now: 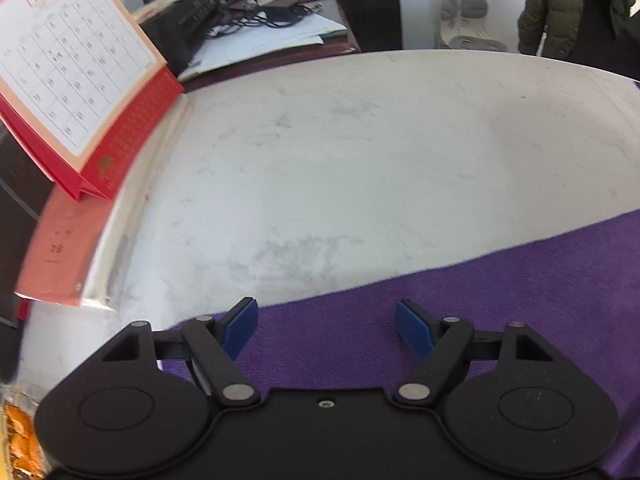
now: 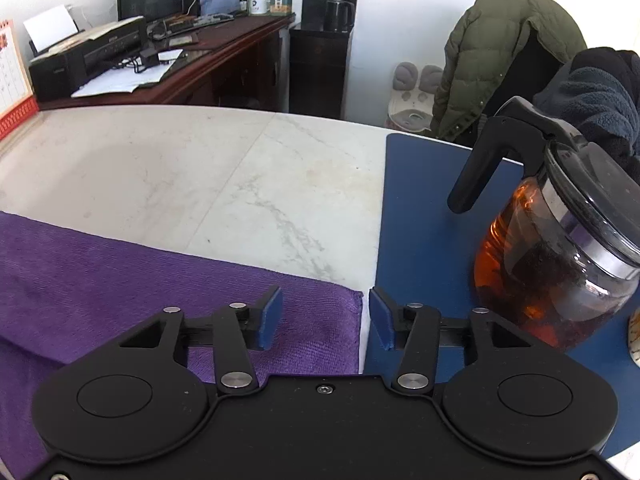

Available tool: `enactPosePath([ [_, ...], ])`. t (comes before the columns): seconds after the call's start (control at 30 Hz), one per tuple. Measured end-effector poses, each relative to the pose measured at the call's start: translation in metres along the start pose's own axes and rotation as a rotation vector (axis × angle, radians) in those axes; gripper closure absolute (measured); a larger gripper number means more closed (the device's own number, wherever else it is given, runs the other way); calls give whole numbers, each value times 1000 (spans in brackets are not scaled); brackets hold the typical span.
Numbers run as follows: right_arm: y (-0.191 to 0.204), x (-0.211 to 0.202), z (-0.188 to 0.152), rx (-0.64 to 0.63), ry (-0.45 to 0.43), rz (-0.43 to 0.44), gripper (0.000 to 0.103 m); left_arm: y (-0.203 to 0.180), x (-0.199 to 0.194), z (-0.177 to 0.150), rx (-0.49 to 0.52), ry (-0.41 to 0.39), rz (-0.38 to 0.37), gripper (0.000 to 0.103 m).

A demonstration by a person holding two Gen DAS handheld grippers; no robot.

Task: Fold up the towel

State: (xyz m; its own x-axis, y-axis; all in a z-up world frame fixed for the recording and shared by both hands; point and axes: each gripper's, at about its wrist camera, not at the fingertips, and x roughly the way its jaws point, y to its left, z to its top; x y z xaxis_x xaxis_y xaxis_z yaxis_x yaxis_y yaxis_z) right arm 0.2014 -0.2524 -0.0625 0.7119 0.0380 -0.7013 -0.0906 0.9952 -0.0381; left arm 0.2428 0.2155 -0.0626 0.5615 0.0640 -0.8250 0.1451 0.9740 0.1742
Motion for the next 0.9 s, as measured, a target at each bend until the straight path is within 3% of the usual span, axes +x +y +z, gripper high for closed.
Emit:
enactPosePath([
  [0.2, 4, -33, -13, 25, -8, 30, 51, 4, -34, 1, -20, -69, 6, 32],
  [0.4, 7, -63, -39, 88, -3, 41, 51, 9, -91, -19, -73, -88, -93, 32],
  [0.67, 31, -78, -63, 105, 16, 125, 51, 0, -131, -85, -23, -4, -107, 32],
  [0.9, 70, -82, -80, -21, 76, 218, 51, -5, -132, -126, -36, 60, -131, 32],
])
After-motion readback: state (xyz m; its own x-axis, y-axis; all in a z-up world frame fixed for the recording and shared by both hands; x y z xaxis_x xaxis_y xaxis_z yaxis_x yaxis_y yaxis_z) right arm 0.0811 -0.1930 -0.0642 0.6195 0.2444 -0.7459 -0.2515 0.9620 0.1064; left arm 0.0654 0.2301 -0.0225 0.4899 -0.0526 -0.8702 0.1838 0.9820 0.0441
